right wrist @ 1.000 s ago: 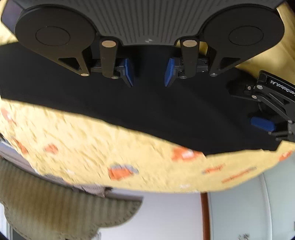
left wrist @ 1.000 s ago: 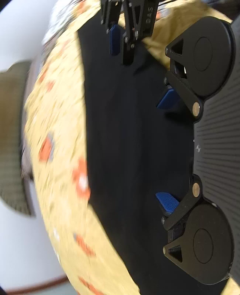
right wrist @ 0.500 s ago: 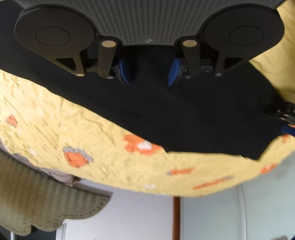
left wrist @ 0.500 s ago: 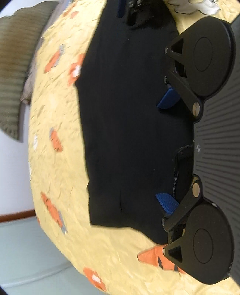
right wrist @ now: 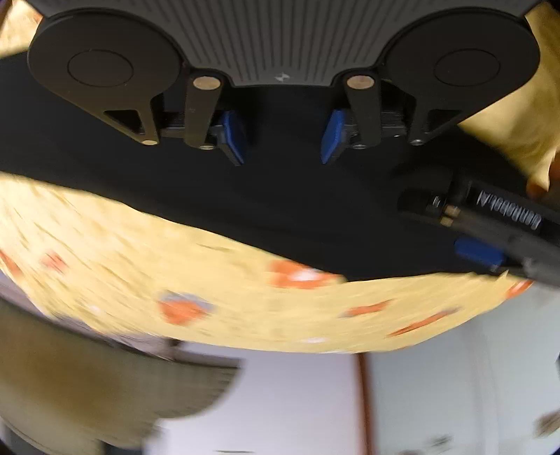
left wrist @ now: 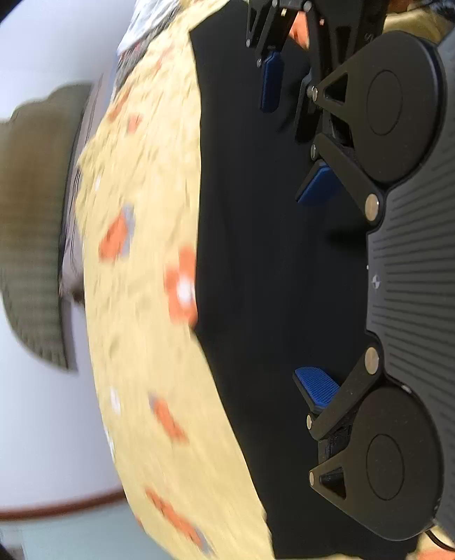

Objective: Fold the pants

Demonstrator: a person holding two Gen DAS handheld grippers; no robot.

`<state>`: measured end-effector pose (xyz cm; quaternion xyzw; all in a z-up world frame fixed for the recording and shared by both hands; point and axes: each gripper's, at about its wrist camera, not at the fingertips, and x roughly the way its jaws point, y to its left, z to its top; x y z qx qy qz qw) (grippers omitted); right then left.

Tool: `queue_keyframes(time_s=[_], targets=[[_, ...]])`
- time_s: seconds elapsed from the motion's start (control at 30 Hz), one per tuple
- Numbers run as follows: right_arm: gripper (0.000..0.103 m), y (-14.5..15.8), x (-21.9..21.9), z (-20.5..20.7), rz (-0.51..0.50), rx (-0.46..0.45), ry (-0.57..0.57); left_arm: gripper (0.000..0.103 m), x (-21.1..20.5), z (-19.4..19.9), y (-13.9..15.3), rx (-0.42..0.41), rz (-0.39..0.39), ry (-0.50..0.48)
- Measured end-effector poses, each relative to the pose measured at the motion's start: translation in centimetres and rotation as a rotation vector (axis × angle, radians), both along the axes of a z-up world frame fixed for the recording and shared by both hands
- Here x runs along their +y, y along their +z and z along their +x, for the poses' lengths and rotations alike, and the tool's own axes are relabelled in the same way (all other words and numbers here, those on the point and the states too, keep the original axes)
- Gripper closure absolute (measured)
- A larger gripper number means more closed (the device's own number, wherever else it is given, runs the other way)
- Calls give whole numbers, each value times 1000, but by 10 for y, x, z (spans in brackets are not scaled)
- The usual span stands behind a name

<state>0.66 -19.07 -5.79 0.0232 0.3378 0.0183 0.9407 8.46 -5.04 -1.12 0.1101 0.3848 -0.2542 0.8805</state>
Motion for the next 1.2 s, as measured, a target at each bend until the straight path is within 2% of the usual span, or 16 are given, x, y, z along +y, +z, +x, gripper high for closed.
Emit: queue_keyframes(time_s=[0.03, 0.1, 0.13, 0.17, 0.27, 0.3, 0.4, 0.53, 0.7, 0.77, 0.93, 1.03, 1.13, 1.2], targets=[[33, -2, -12, -2, 24, 13, -42, 3, -13, 0, -1, 2, -7, -24], [17, -9, -32, -2, 61, 54, -103, 3, -38, -2, -4, -5, -12, -66], [15, -14, -38, -1, 68, 86, -111, 3, -50, -1, -7, -10, -1, -80], [15, -19, -42, 0, 71, 109, -113, 3, -62, 0, -12, -15, 15, -93], [14, -10, -49, -12, 95, 56, -115, 3, -92, 2, -32, -22, 103, -90], [14, -6, -55, -18, 94, 41, -118, 7, -96, 2, -35, -29, 108, -77], [14, 10, -90, -43, 97, -50, -212, 5, -103, 0, -29, -34, 57, -94], [14, 22, -150, -81, 163, -135, -375, 4, -124, -3, -17, -83, 8, -122], [14, 10, -232, -123, 239, -153, -602, 4, -161, 0, -18, -82, 10, -154], [14, 0, -256, -133, 308, -137, -659, 4, -174, -1, -23, -73, 24, -171], [14, -31, -299, -152, 587, -174, -722, 3, -196, -6, -44, -55, 106, -212], [15, -49, -314, -161, 731, -194, -743, 1, -196, -14, -51, -106, 109, -226], [15, -58, -325, -168, 844, -257, -753, 1, -199, -16, -49, -132, 128, -239], [16, -59, -330, -169, 878, -291, -759, 2, -200, -17, -47, -130, 125, -240]])
